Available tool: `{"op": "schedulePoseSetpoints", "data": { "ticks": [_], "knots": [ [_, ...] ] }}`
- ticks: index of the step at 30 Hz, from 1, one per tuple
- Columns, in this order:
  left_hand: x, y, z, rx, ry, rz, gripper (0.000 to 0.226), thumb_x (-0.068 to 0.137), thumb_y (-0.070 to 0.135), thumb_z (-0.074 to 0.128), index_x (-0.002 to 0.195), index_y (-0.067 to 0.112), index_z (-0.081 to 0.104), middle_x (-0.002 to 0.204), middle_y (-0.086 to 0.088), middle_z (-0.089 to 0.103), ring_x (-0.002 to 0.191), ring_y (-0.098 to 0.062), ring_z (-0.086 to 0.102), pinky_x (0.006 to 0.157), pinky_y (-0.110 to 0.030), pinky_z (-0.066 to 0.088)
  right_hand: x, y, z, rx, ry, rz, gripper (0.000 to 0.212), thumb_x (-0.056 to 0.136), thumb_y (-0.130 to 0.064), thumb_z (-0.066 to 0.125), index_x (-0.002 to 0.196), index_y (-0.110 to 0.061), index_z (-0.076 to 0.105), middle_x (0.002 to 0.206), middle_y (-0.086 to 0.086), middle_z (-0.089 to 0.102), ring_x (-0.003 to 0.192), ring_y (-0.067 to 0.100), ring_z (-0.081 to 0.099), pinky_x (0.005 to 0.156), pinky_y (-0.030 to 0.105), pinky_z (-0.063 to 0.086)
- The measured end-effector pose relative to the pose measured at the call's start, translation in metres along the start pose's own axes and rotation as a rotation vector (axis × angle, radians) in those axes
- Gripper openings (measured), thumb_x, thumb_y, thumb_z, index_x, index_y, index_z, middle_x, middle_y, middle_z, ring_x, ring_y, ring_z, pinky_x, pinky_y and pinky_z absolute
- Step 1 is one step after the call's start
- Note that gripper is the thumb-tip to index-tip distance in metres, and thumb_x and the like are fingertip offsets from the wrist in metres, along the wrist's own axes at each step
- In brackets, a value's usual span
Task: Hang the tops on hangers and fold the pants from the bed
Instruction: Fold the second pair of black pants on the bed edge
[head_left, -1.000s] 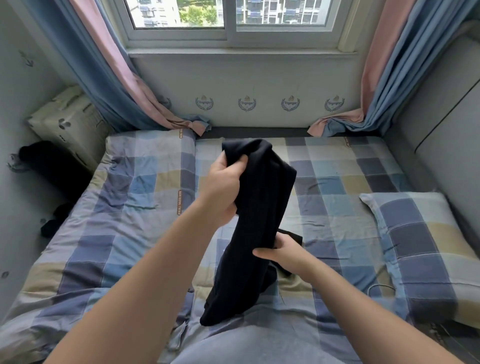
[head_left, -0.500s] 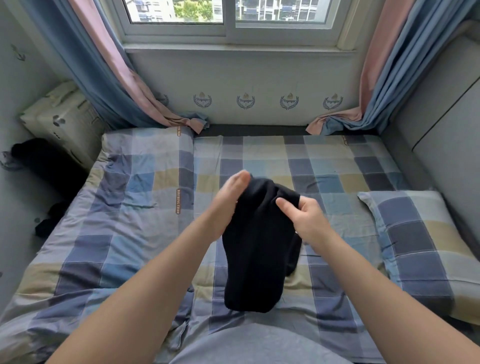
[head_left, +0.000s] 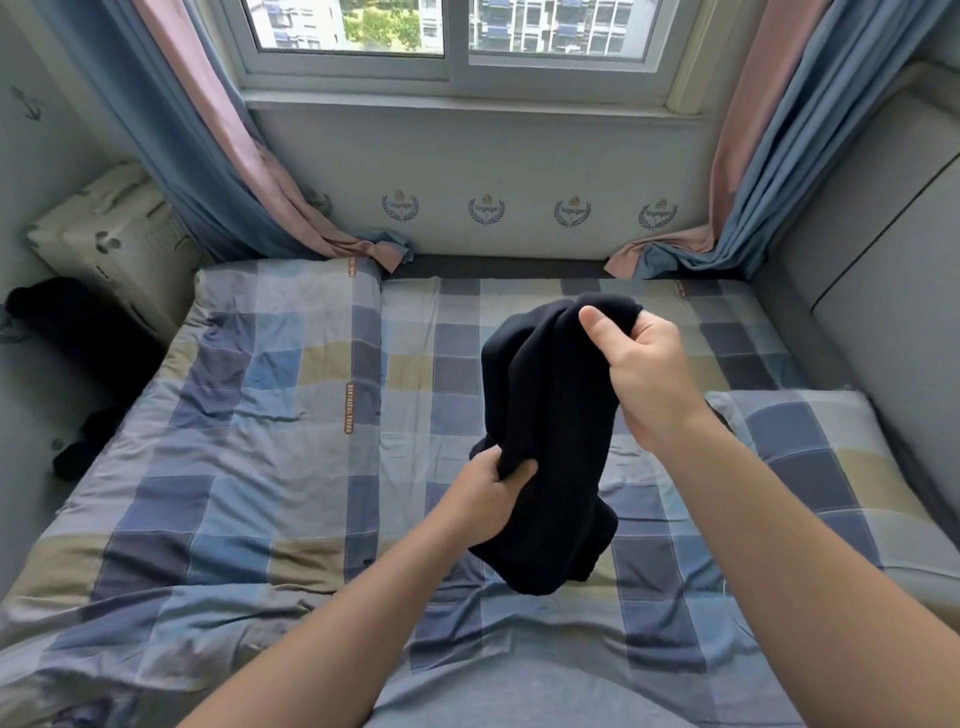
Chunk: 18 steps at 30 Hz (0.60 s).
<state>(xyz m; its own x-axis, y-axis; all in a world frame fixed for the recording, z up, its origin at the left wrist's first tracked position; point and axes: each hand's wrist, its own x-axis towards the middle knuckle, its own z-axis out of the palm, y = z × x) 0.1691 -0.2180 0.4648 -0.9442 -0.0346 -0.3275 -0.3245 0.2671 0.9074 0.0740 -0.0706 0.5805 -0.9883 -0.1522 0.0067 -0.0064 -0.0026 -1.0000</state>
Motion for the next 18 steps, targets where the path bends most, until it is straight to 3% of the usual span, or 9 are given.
{"op": "schedulePoseSetpoints", "data": {
  "ticks": [2, 5, 7, 9, 12, 16, 18],
  "knots": [
    [0.002, 0.013, -0.004, -0.073, 0.018, -0.008, 0.025, 0.102, 0.04, 0.053, 0.1, 0.02, 0.067, 0.096, -0.002, 0.074, 0.094, -0.022, 0.069, 0.083, -0.04, 0.057, 0.001, 0.005, -0.001, -0.018, -0.015, 0.042, 0.019, 0.096, -0.033, 0.065, 0.107, -0.02, 0.072, 0.103, -0.001, 0.077, 0.103, 0.015, 0.072, 0.088, 0.033, 0.057],
    [0.003, 0.032, -0.013, -0.253, 0.054, 0.002, 0.01, 0.102, 0.034, 0.056, 0.097, 0.034, 0.065, 0.087, 0.016, 0.076, 0.087, -0.006, 0.072, 0.067, -0.017, 0.054, -0.005, 0.016, -0.004, -0.073, -0.114, 0.16, 0.022, 0.1, -0.035, 0.059, 0.115, -0.022, 0.068, 0.107, -0.005, 0.077, 0.106, 0.011, 0.071, 0.086, 0.026, 0.055],
    [0.001, 0.045, -0.019, -0.346, 0.061, 0.045, 0.015, 0.103, 0.024, 0.055, 0.1, 0.031, 0.068, 0.092, 0.014, 0.077, 0.089, -0.006, 0.073, 0.071, -0.017, 0.056, -0.013, 0.025, -0.007, -0.16, -0.18, 0.195, 0.031, 0.1, -0.04, 0.057, 0.126, -0.023, 0.063, 0.118, -0.008, 0.073, 0.115, 0.011, 0.066, 0.094, 0.029, 0.053],
    [0.0, 0.059, -0.026, -0.404, 0.086, 0.067, 0.018, 0.104, 0.021, 0.054, 0.102, 0.027, 0.071, 0.096, 0.006, 0.078, 0.095, -0.011, 0.073, 0.08, -0.026, 0.058, -0.022, 0.035, -0.011, -0.229, -0.22, 0.201, 0.051, 0.097, -0.047, 0.058, 0.142, -0.023, 0.051, 0.137, -0.008, 0.061, 0.128, 0.01, 0.056, 0.107, 0.034, 0.045],
    [0.001, 0.075, -0.036, -0.491, 0.124, 0.091, 0.018, 0.104, 0.021, 0.054, 0.105, 0.018, 0.071, 0.099, -0.004, 0.077, 0.097, -0.019, 0.073, 0.087, -0.035, 0.058, -0.041, 0.046, -0.017, -0.198, -0.286, 0.206, 0.081, 0.082, -0.061, 0.064, 0.152, -0.03, 0.036, 0.151, -0.011, 0.045, 0.138, 0.005, 0.043, 0.112, 0.031, 0.038],
    [0.001, 0.089, -0.035, -0.597, 0.113, 0.071, 0.014, 0.102, 0.027, 0.057, 0.099, 0.02, 0.069, 0.086, 0.003, 0.078, 0.082, -0.012, 0.075, 0.069, -0.029, 0.06, -0.068, 0.069, -0.017, -0.237, -0.402, 0.172, 0.104, 0.067, -0.068, 0.076, 0.153, -0.045, 0.022, 0.154, -0.024, 0.032, 0.137, -0.015, 0.031, 0.103, 0.013, 0.038],
    [0.001, 0.094, -0.032, -0.665, 0.081, 0.063, 0.012, 0.102, 0.029, 0.058, 0.1, 0.021, 0.066, 0.08, 0.008, 0.077, 0.074, -0.006, 0.074, 0.056, -0.021, 0.057, -0.077, 0.083, -0.01, -0.252, -0.398, 0.156, 0.114, 0.063, -0.062, 0.085, 0.153, -0.049, 0.016, 0.157, -0.019, 0.029, 0.142, -0.004, 0.031, 0.11, 0.029, 0.041]
  ]
}}
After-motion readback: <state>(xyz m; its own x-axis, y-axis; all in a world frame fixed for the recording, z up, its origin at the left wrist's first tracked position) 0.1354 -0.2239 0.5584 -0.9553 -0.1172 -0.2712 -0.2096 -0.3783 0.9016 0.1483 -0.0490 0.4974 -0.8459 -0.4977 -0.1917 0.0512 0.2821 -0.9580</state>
